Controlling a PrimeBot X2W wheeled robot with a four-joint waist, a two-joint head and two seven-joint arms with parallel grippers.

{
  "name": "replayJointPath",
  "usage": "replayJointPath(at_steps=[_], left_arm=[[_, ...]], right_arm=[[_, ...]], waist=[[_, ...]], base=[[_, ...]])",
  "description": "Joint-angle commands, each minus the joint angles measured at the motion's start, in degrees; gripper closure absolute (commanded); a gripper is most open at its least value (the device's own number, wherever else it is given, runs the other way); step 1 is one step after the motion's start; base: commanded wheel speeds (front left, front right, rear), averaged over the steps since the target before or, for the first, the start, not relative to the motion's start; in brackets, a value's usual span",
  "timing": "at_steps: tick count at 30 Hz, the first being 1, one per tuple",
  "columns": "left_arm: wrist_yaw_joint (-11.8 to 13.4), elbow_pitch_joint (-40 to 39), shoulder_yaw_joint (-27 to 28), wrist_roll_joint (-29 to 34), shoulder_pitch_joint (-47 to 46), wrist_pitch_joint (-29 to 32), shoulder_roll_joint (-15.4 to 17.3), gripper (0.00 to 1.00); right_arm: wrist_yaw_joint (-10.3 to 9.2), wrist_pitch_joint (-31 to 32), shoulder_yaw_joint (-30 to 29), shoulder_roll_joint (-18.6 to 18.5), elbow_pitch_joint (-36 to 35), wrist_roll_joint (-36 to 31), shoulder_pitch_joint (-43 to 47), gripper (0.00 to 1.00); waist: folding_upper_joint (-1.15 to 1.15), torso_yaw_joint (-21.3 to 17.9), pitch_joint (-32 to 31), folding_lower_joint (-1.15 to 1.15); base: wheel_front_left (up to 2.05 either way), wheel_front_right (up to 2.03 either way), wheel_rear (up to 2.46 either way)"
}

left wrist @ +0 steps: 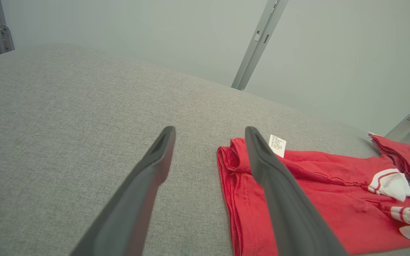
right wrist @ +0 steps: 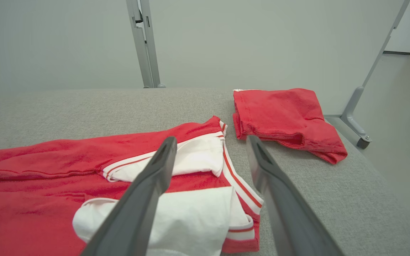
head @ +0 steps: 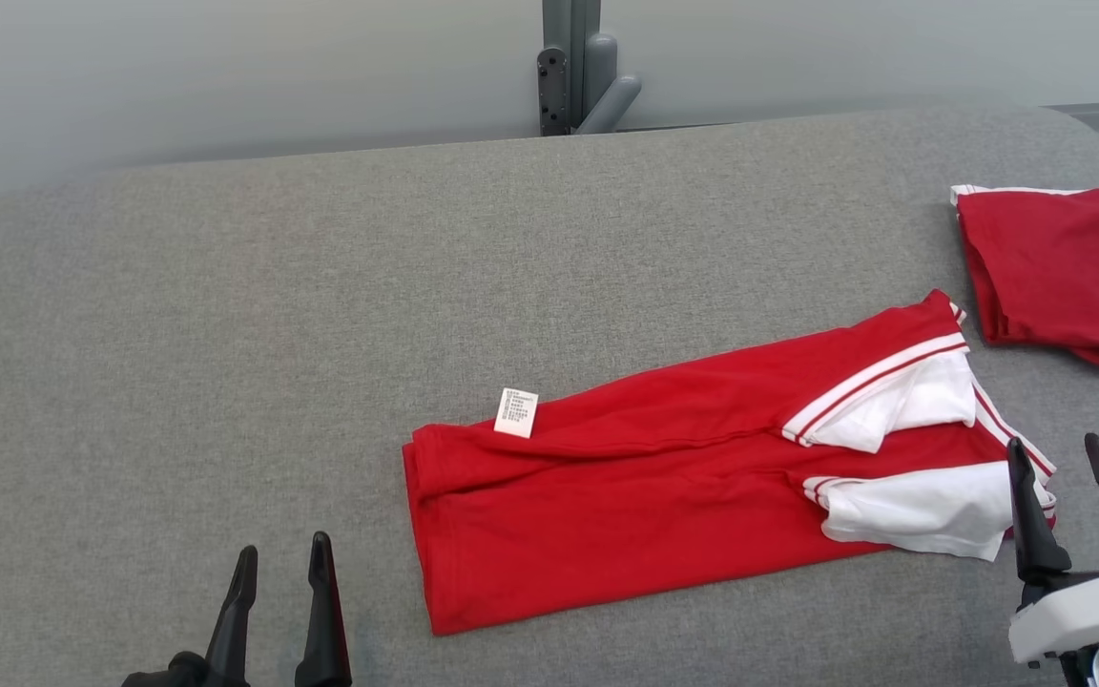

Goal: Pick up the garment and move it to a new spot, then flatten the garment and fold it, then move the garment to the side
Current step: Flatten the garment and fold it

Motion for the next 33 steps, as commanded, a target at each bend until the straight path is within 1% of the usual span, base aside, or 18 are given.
replayJointPath(at_steps=[1,5,9,28,33], left_arm=[[0.3,-0.1,-0.1,0.0,0.5,-0.2,0.0,0.00],[0.4,-0.1,-0.5,-0.4,0.1,-0.2,0.0,0.00],[0.5,0.0,-0.6,-0.3,-0.3,-0.2,0.0,0.00],[0.2,0.4,-0.5,0.0,-0.8,-0.2,0.0,0.00],[0.3,0.0,-0.6,0.1,-1.2,-0.2,0.0,0.00]], right_arm=[[-0.11,-0.5,-0.4,0.5,-0.5,-0.8,1.1,0.00],[-0.11,-0.4,-0.5,2.2,0.1,-1.8,3.1,0.00],[-0.11,-0.4,-0.6,3.1,0.7,-2.3,3.6,0.00],[-0.11,-0.5,-0.4,3.5,2.1,-2.8,3.3,0.00],[-0.11,-0.5,-0.7,3.1,2.4,-2.7,2.8,0.00]], waist=[[0.21,0.1,0.1,0.00],[0.21,0.2,0.4,0.00],[0.21,0.2,0.8,0.00],[0.21,0.0,1.2,0.00],[0.21,0.0,2.0,0.00]], base=[[0.00,0.00,0.00],[0.00,0.00,0.00],[0.00,0.00,0.00],[0.00,0.00,0.00],[0.00,0.00,0.00]])
